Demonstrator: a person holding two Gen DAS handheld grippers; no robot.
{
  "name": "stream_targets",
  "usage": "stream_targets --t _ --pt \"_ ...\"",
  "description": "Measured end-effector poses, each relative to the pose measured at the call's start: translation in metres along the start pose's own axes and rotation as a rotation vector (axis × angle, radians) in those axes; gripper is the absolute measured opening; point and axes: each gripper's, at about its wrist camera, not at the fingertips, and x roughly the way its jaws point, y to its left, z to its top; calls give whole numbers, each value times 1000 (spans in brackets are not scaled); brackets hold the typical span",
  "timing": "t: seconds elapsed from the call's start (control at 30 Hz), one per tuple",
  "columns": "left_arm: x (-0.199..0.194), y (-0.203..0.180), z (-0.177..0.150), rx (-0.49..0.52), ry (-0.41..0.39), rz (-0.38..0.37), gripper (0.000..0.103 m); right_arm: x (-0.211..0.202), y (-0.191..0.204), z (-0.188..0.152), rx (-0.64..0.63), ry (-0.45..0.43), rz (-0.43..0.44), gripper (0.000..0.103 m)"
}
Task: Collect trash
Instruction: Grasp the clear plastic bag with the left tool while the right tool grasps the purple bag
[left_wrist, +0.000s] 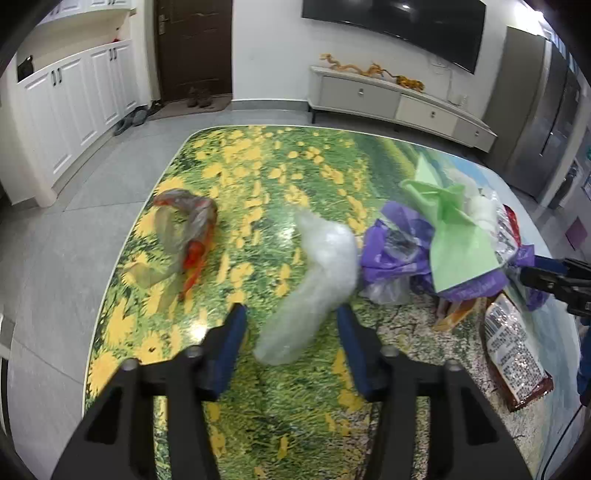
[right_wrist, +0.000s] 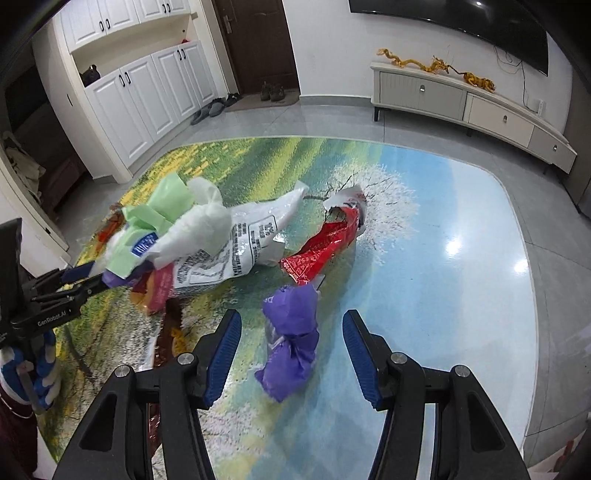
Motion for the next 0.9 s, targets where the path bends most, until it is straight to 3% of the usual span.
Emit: stream_targets --t 0.07,0.17,0.57,0.9 --pt "0 -4 0 16 2 -20 21 4 0 -1 5 6 3 45" --pt "-2 -11 -5 35 3 -48 9 8 -2 -5 11 13 10 31" --pt "-68 -27 -37 3 -70 -143 6 -49 -5 -44 51 -51 71 30" --pt "-131 -94 -41 111 -150 -262 6 -133 -29 -79 121 -186 78 30"
